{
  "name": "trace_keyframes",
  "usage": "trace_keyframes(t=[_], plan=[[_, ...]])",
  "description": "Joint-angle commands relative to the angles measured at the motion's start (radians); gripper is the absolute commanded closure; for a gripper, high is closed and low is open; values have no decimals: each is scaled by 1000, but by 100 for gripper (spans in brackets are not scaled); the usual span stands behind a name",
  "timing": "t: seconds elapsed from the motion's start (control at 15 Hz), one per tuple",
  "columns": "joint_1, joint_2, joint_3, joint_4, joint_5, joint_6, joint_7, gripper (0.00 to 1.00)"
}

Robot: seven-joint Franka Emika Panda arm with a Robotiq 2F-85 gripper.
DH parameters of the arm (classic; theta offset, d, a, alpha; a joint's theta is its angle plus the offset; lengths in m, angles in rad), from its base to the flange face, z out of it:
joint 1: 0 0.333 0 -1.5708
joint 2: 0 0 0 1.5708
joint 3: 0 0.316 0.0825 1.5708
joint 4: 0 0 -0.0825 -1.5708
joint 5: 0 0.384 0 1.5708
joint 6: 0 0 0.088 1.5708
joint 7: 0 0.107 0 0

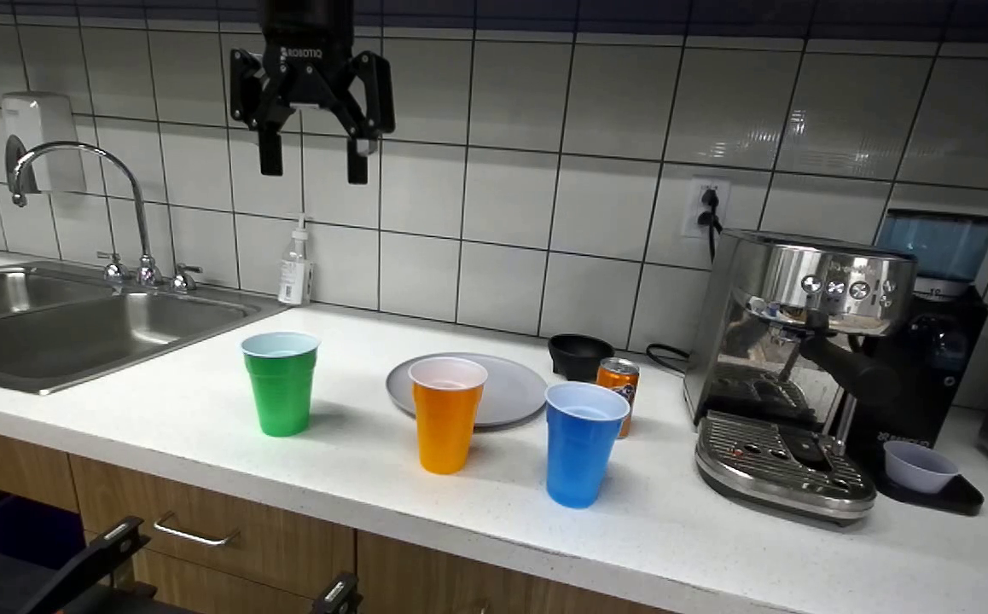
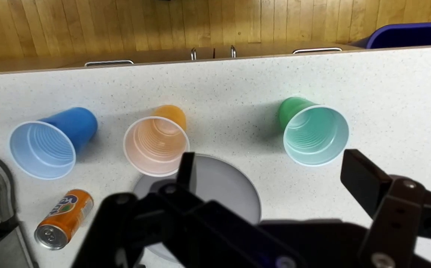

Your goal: Put the cups on the grey plate.

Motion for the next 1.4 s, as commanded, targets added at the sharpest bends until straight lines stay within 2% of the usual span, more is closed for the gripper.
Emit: trace_keyframes(t=[0.0, 0.87, 1.33], plan=[[-5, -20, 17, -63, -15, 60, 1, 0], [13, 2, 33, -171, -10, 155, 10, 0], [22, 98, 39, -170, -1, 274, 4, 0]])
